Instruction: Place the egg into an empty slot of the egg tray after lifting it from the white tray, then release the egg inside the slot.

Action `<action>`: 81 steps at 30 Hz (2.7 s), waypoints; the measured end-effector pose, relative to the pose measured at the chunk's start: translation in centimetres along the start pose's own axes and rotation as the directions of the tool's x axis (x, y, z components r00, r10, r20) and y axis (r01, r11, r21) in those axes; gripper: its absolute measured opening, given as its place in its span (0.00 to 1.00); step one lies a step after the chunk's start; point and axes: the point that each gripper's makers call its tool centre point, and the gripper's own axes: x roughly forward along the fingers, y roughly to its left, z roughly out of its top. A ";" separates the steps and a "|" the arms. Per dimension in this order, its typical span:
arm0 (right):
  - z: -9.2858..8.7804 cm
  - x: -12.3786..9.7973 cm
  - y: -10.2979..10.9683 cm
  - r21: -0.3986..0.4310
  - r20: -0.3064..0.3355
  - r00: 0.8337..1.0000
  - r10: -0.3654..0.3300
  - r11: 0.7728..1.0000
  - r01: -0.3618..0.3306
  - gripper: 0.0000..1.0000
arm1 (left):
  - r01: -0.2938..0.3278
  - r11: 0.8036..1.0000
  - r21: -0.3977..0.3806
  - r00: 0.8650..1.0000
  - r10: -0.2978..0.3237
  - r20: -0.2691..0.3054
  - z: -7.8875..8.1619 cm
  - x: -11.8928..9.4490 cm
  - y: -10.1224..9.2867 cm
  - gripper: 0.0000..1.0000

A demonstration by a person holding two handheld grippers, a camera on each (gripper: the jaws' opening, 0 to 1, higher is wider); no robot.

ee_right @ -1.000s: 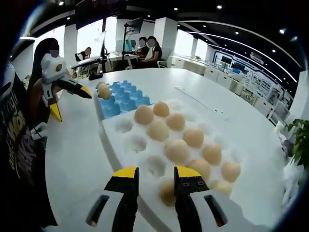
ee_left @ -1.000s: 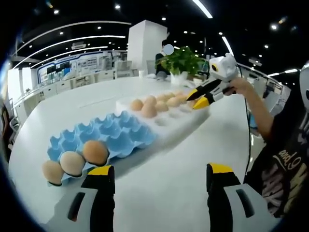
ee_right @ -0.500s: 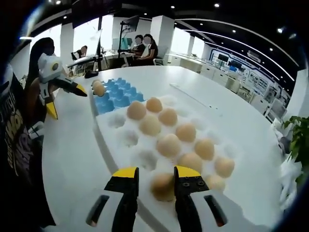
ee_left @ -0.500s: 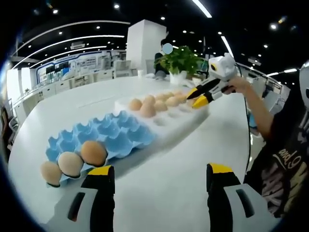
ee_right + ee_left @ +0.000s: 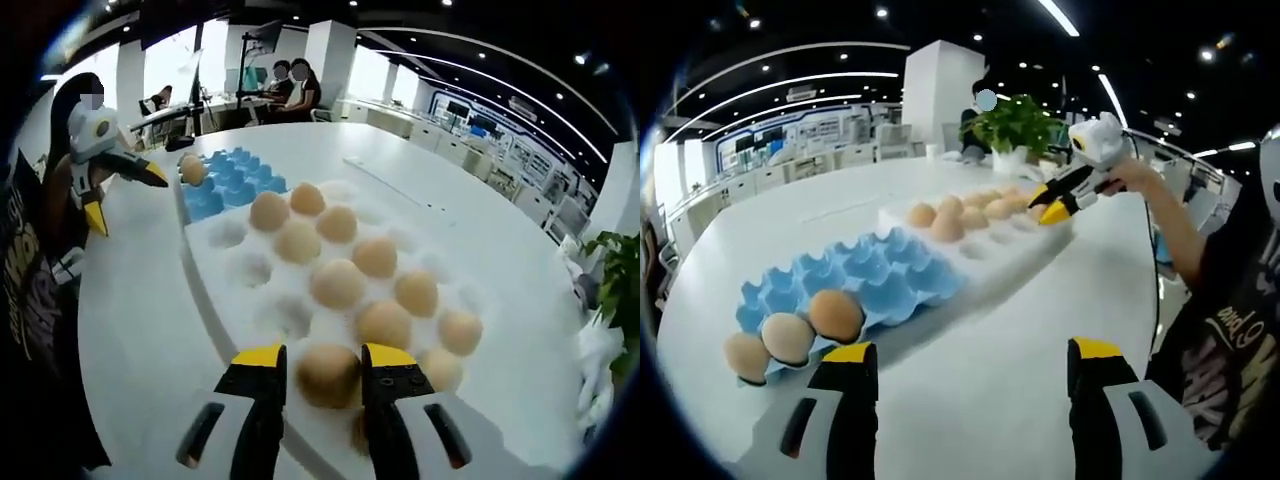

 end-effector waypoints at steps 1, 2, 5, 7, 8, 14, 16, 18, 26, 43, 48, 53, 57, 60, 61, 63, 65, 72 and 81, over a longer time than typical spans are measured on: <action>0.0 0.0 0.0 0.006 0.001 1.000 0.002 1.000 -0.002 0.31 | 0.000 1.000 0.000 1.000 0.000 0.000 0.0 0.0 0.0 0.78; 0.0 0.0 0.0 0.009 0.001 1.000 0.006 1.000 -0.006 0.31 | 0.002 1.000 -0.001 1.000 -0.002 -0.001 -0.1 0.1 -0.1 0.78; -0.2 0.1 -0.1 0.031 0.001 1.000 0.019 0.999 -0.020 0.31 | 0.005 1.000 0.000 1.000 -0.005 -0.003 -0.1 0.2 -0.2 0.78; -0.2 0.1 -0.1 0.042 -0.009 1.000 0.026 0.999 -0.026 0.32 | 0.008 1.000 0.000 1.000 -0.008 -0.002 -0.1 0.2 -0.3 0.78; -0.2 0.3 -0.2 0.043 -0.015 1.000 0.028 0.999 -0.027 0.32 | 0.009 1.000 0.000 1.000 -0.009 -0.002 -0.1 0.3 -0.3 0.78; -0.3 0.6 -0.2 0.064 -0.071 0.994 0.079 0.995 -0.075 0.32 | 0.011 1.000 -0.001 1.000 -0.011 -0.001 -0.2 0.3 -0.3 0.78; -0.4 0.7 -0.2 0.067 -0.091 0.991 0.102 0.993 -0.096 0.32 | 0.009 1.000 -0.001 1.000 -0.009 -0.004 -0.3 0.2 -0.2 0.78; -0.4 0.7 0.0 0.056 -0.108 0.987 0.118 0.992 -0.112 0.31 | 0.005 1.000 -0.004 1.000 -0.005 -0.003 -0.3 0.2 -0.1 0.78; -0.2 0.8 0.0 -0.016 -0.121 0.983 0.138 0.990 -0.141 0.28 | 0.003 1.000 -0.010 1.000 -0.003 -0.001 -0.4 0.1 0.0 0.78; -1.1 0.2 -0.2 -0.037 -0.173 0.964 0.200 0.977 -0.209 0.28 | -0.004 1.000 -0.014 1.000 0.004 -0.005 -0.6 0.1 0.4 0.78; -1.2 0.4 -0.3 -0.028 -0.189 0.956 0.226 0.972 -0.235 0.28 | 0.000 1.000 -0.009 1.000 0.000 -0.003 -0.5 0.2 0.2 0.78; -1.2 0.3 -0.2 -0.031 -0.187 0.956 0.224 0.972 -0.234 0.28 | -0.001 1.000 -0.013 1.000 0.001 0.003 -0.4 0.2 0.2 0.78; -1.2 0.3 -0.4 -0.011 -0.147 0.965 0.215 0.976 -0.219 0.28 | 0.000 1.000 -0.015 1.000 0.000 0.001 -0.6 0.2 0.2 0.78; -1.1 0.2 -0.6 0.016 -0.103 0.974 0.203 0.979 -0.202 0.28 | -0.001 1.000 -0.017 1.000 0.001 -0.004 -0.7 0.2 0.3 0.78; -1.1 0.2 -0.5 0.012 -0.094 0.975 0.201 0.980 -0.201 0.28 | -0.001 1.000 -0.017 1.000 0.001 -0.004 -0.7 0.2 0.4 0.78; -1.1 0.1 -0.5 0.024 -0.080 0.978 0.194 0.981 -0.192 0.28 | -0.001 1.000 -0.017 1.000 0.001 -0.004 -0.7 0.2 0.4 0.78; -1.0 0.2 -0.5 0.025 -0.072 0.980 0.187 0.982 -0.185 0.28 | -0.002 1.000 -0.015 1.000 0.002 -0.004 -0.7 0.1 0.5 0.78; -1.0 0.0 -0.4 0.033 -0.049 0.986 0.159 0.987 -0.158 0.27 | -0.002 1.000 -0.022 1.000 0.002 -0.004 -0.9 0.2 0.5 0.78; -0.2 -0.6 -0.4 0.033 -0.012 0.989 0.145 0.989 -0.145 0.27 | -0.002 1.000 -0.021 1.000 0.002 -0.002 -0.8 0.1 0.4 0.78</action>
